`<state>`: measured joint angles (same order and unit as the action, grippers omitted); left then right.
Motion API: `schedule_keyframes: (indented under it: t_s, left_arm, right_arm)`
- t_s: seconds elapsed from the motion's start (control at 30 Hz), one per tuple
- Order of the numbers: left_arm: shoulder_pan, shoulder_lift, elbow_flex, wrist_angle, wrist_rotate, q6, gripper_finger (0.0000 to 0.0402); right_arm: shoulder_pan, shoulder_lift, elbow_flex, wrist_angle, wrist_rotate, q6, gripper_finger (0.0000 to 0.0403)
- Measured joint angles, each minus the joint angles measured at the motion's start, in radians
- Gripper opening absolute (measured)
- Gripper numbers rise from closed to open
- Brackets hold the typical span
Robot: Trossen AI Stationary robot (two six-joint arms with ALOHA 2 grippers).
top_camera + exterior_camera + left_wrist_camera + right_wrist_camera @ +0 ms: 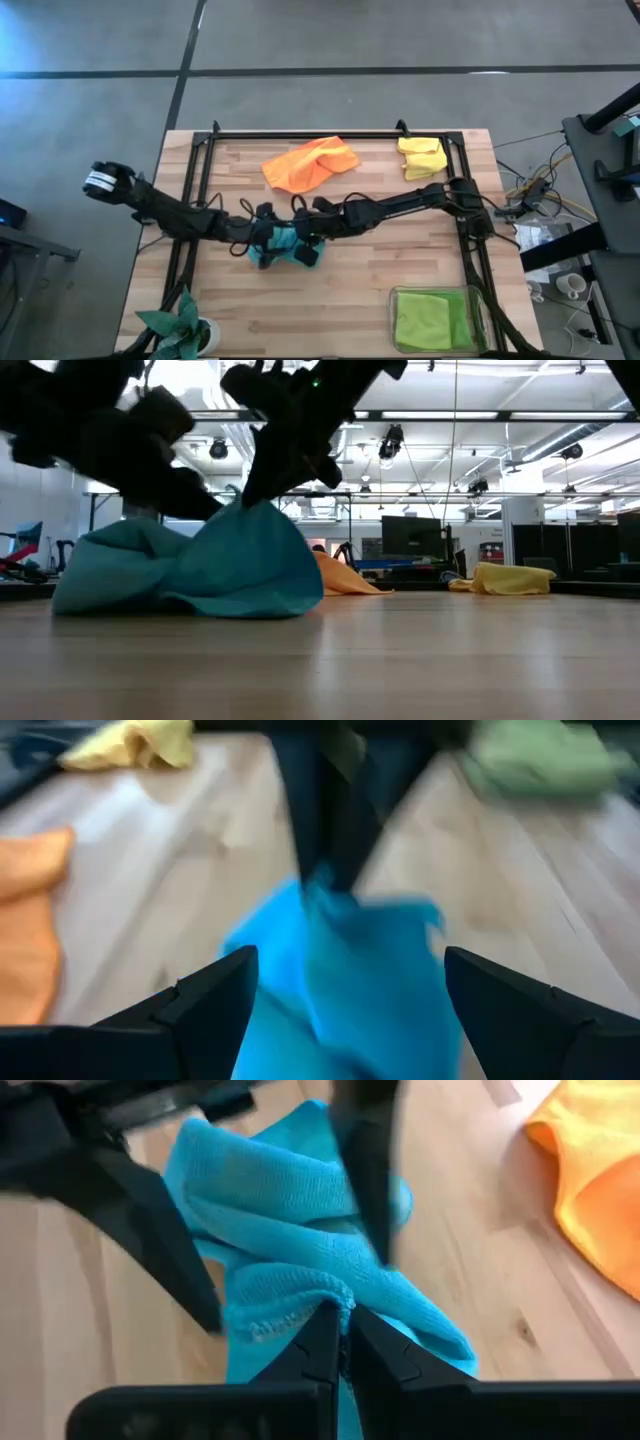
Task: Fold microfiber towels
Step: Fold the blue microfiber towel
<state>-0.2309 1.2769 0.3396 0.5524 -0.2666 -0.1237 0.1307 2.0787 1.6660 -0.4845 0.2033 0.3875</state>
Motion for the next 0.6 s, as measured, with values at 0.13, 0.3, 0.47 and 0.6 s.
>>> schedule_keyframes:
  t_s: [0.13, 0.3, 0.47, 0.6]
  left_arm:
    - [0.03, 0.052, 0.055, 0.019, 0.027, -0.001, 0.0301]
    - [0.036, 0.103, 0.087, -0.099, 0.041, -0.061, 0.0255]
    - [0.053, 0.097, 0.13, -0.182, 0.04, -0.077, 0.0148]
    - [0.053, 0.068, 0.138, -0.183, 0.038, -0.049, 0.0036]
  right_arm:
    - [-0.003, 0.002, -0.006, -0.006, 0.008, 0.01, 0.0011]
    - [-0.005, -0.001, -0.005, 0.0, 0.033, 0.014, 0.0012]
    - [-0.005, -0.002, -0.005, 0.004, 0.036, 0.008, 0.0013]
    - [-0.005, -0.006, -0.002, -0.003, 0.037, 0.005, 0.0013]
